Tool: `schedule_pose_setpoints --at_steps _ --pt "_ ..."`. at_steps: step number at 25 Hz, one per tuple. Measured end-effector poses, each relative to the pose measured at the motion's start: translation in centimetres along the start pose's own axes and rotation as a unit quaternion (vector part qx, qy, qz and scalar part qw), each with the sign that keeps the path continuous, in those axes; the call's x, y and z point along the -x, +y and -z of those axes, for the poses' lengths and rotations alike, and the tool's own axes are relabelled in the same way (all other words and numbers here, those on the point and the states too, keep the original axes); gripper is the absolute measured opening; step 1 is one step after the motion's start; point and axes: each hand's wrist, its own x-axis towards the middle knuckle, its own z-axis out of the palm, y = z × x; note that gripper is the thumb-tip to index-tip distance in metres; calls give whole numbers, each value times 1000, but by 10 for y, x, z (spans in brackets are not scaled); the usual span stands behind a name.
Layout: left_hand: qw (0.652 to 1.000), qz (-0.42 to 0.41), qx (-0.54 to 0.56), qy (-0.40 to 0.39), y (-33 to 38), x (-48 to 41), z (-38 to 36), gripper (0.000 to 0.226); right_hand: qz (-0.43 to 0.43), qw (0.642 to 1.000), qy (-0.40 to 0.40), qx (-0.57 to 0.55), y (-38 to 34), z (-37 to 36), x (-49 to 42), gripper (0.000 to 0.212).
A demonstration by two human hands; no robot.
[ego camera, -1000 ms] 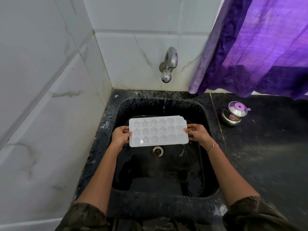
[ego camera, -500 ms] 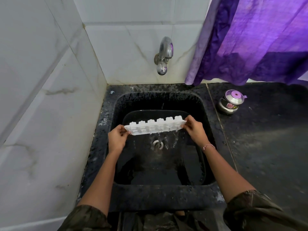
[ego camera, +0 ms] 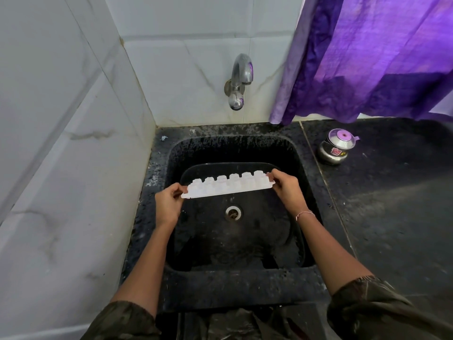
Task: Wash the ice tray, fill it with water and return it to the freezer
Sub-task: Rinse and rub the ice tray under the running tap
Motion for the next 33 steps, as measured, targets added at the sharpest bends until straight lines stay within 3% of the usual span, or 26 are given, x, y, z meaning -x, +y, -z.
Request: schedule_pose_setpoints --at_steps 4,6,10,14,19,25,33 --pt "999 -11 18 27 -1 3 -3 23 -52 993 55 -88 4 -4 15 31" --pt "999 -7 32 42 2 4 -5 22 -37 994 71 -72 7 -3 15 30" --pt "999 14 45 21 5 0 -6 19 -68 983 101 -137 12 3 8 19" --pt "987 84 136 -20 15 -5 -17 23 -160 950 101 -250 23 14 3 27" --pt "943 205 253 -65 36 -2 -47 26 -300 868 62 -390 57 33 7 27" --pt "928 253 249 -110 75 9 -107 27 -360 850 80 -377 114 83 12 22" --pt "922 284 239 -107 134 29 -214 24 -401 851 106 -322 199 165 15 21"
